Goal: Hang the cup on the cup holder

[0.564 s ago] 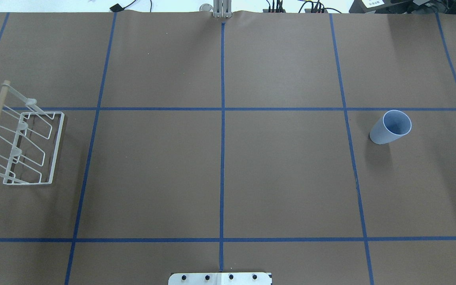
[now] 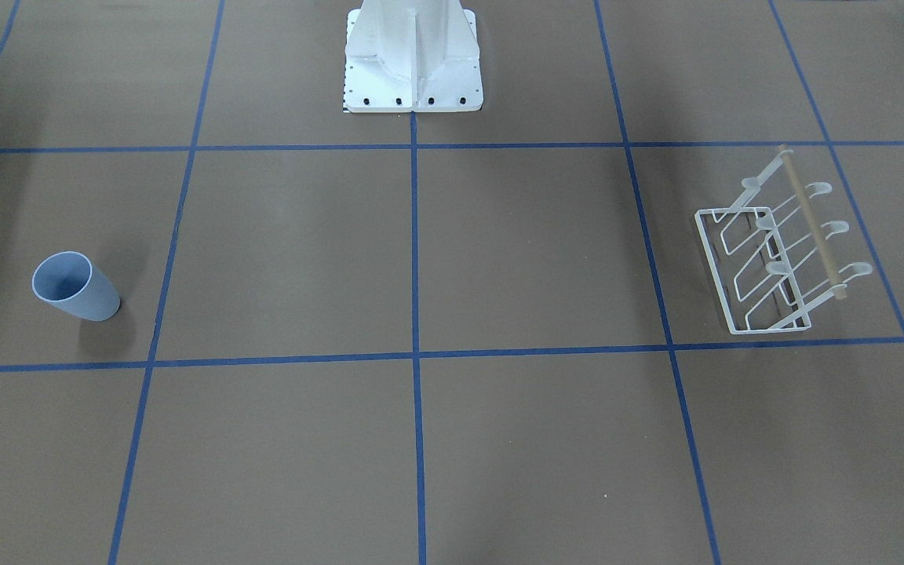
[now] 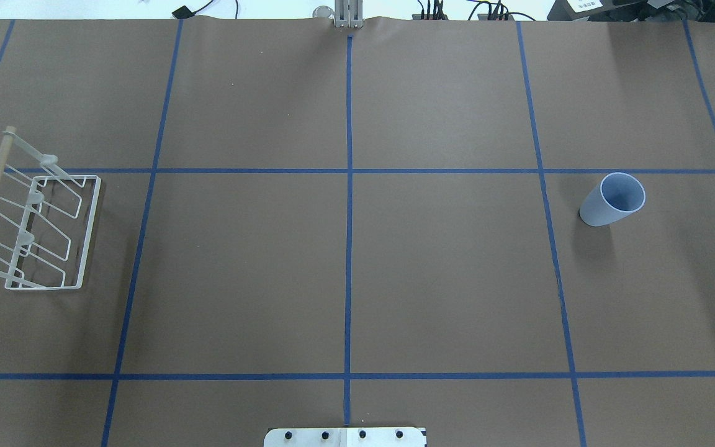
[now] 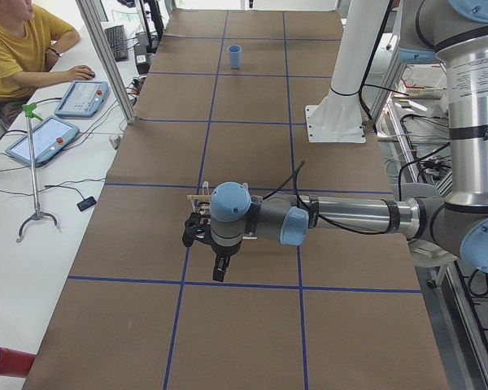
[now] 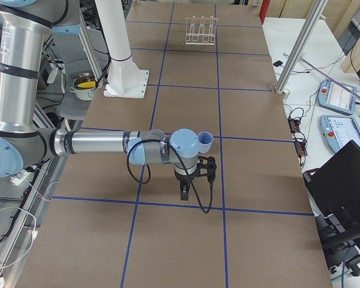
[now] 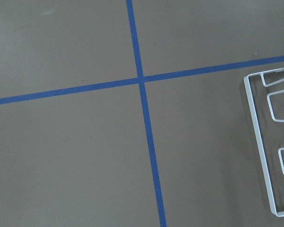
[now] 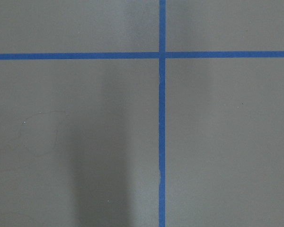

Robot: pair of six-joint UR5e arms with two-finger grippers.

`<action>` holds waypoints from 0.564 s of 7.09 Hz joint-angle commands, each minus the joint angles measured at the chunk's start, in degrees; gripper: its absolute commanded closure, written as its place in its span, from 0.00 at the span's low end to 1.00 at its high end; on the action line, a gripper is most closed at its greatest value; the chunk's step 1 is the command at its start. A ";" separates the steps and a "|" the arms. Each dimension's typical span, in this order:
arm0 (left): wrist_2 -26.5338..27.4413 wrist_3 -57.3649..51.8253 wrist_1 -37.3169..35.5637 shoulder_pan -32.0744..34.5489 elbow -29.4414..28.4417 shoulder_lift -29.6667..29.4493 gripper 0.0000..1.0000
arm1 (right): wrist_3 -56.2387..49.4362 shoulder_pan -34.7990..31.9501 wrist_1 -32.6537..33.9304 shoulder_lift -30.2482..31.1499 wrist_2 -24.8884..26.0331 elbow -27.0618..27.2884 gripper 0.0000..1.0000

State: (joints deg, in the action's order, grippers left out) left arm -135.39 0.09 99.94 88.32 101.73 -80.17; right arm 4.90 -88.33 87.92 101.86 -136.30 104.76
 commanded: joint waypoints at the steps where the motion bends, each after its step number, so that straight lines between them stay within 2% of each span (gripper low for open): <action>1: 0.39 0.09 0.78 0.01 0.49 -0.34 0.02 | 0.37 0.00 -0.46 -1.04 -2.46 0.26 0.00; 2: 0.30 0.26 2.53 0.01 0.05 -1.12 0.02 | 0.63 0.09 -5.34 -3.92 -4.65 -0.26 0.00; 4: 0.74 0.18 4.48 0.10 -1.09 -3.15 0.02 | 1.33 0.00 -15.63 -5.86 -4.67 -1.83 0.00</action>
State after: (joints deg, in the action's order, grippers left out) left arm -134.83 0.31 103.43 88.36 101.32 -82.56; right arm 5.78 -88.30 78.24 97.75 -140.57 104.15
